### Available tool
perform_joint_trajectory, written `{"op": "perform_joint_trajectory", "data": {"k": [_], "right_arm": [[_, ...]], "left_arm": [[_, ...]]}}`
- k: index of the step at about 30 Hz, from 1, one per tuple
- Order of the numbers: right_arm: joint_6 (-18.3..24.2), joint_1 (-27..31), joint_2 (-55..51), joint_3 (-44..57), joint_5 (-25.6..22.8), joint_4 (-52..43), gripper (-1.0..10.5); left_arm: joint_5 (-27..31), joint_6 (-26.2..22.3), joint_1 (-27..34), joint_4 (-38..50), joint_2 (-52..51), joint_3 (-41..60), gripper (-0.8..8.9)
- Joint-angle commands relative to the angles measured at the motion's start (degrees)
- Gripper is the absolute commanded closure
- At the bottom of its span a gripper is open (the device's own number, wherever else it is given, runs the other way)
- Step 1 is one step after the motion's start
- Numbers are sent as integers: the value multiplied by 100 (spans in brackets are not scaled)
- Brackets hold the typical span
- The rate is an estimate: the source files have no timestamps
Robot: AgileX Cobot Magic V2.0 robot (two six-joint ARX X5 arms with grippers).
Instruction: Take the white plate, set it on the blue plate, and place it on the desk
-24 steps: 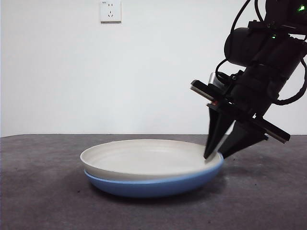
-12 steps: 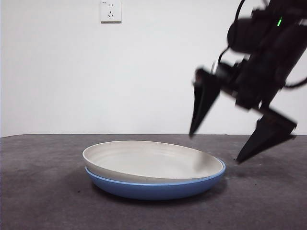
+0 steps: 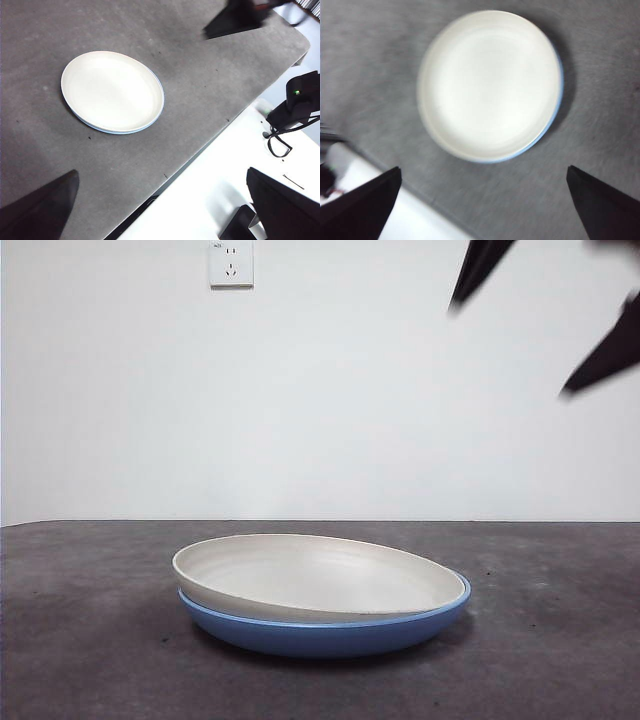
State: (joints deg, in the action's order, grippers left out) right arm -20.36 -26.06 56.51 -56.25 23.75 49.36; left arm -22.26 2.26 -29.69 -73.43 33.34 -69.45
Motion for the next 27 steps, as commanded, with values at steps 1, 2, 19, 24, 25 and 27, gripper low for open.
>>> {"op": "perform_joint_trajectory", "data": {"k": [1,2,19,24,25,27], "right_arm": [[42,-131,-776,-101,-70,400,325],[17,-164,-1027,-107,-105,551,325],[195,-210,-3912,-125,-1185,2378,326],[192,-208,-3934,-125,-1189,2350,326],[192,-208,-3934,-125,-1189,2350,326],[190,-208,-3934,-125,-1191,2347,326]], "left_arm": [[9,-13,-33,55,15,-50,187],[9,-24,-33,57,15,-50,187],[9,-26,-33,66,15,-48,187],[9,-28,-33,63,15,-48,187],[9,-28,-33,61,15,-48,187],[9,-28,-33,63,15,-48,189]]}}
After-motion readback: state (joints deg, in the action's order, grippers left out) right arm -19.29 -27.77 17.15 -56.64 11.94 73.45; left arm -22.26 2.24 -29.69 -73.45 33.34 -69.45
